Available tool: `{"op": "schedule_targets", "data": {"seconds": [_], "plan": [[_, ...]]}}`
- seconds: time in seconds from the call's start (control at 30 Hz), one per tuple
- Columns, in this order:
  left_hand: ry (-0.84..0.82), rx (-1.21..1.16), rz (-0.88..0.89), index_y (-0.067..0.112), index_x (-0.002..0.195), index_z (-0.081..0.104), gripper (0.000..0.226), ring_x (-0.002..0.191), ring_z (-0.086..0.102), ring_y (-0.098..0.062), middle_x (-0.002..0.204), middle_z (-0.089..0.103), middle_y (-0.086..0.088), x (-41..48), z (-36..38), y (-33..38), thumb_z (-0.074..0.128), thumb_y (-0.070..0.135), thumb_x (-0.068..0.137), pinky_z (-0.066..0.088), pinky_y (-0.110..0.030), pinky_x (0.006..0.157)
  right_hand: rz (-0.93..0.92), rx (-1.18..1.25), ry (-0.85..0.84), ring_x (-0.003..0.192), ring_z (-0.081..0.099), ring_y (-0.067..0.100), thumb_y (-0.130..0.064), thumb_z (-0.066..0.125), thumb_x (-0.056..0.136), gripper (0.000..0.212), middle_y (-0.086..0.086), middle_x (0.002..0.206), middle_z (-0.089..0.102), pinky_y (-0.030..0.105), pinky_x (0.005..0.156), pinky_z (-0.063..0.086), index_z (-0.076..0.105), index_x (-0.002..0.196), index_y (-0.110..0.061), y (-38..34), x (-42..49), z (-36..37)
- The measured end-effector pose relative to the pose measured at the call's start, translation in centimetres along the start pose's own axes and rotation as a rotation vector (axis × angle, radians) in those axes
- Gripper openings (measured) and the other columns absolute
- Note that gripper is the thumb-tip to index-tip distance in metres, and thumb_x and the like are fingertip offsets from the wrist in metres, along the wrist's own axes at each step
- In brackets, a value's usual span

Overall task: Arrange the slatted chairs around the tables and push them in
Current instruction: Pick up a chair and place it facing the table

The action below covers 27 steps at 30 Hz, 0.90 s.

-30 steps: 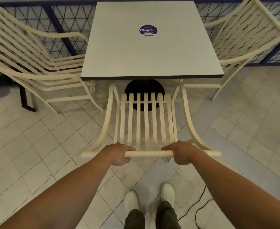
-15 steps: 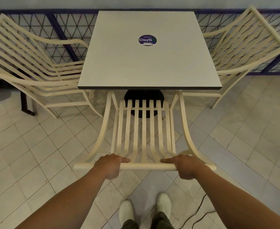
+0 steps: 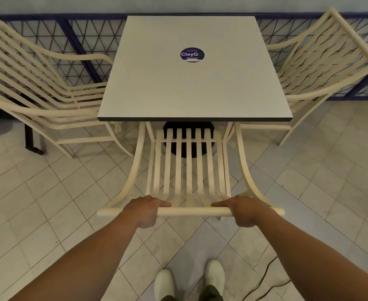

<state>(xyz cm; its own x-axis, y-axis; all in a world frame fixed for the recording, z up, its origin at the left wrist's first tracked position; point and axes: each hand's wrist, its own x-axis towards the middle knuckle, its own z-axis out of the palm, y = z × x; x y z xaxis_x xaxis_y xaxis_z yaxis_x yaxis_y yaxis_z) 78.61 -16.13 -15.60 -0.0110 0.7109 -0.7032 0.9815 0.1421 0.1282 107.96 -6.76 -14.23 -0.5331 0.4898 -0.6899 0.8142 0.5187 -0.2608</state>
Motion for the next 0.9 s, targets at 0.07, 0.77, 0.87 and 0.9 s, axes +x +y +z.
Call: {"op": "schedule_targets", "data": {"seconds": [0.07,0.77,0.87,0.9], "plan": [[0.001,0.004,0.0,0.057,0.146,0.037,0.074,0.084,0.053,-0.015,0.12,0.057,0.005,0.1,-0.3,0.0,0.051,0.009,0.092,0.044,-0.029,0.069,0.005,0.003,0.001,0.101,0.061,0.018,-0.005,0.061,0.089,0.079,-0.001,0.125,0.06,0.032,0.091,0.051,0.033,0.147,-0.051,0.0,0.1,-0.1],[-0.037,0.019,0.012,0.055,0.149,0.033,0.08,0.088,0.055,-0.017,0.125,0.056,0.002,-0.5,-0.1,1.3,0.052,0.002,0.092,0.047,-0.03,0.072,0.02,0.032,-0.021,0.104,0.059,0.017,-0.002,0.06,0.089,0.081,-0.002,0.126,0.058,0.031,0.092,0.047,0.033,0.147,-0.05,0.4,-1.0,0.5],[-0.029,0.015,0.009,0.055,0.149,0.034,0.079,0.087,0.055,-0.018,0.125,0.056,0.002,-0.2,-0.6,1.3,0.051,0.002,0.092,0.047,-0.03,0.073,0.018,0.017,-0.016,0.105,0.059,0.017,-0.002,0.061,0.089,0.081,-0.001,0.127,0.058,0.031,0.093,0.047,0.032,0.148,-0.049,0.6,-0.6,-0.1],[-0.023,0.015,0.013,0.055,0.149,0.034,0.078,0.09,0.057,-0.019,0.126,0.056,0.002,0.0,-0.9,1.3,0.051,0.003,0.093,0.048,-0.031,0.074,0.016,0.017,-0.011,0.106,0.059,0.017,-0.002,0.061,0.089,0.081,-0.002,0.127,0.058,0.031,0.094,0.046,0.032,0.148,-0.049,0.7,-0.4,-0.3]]}}
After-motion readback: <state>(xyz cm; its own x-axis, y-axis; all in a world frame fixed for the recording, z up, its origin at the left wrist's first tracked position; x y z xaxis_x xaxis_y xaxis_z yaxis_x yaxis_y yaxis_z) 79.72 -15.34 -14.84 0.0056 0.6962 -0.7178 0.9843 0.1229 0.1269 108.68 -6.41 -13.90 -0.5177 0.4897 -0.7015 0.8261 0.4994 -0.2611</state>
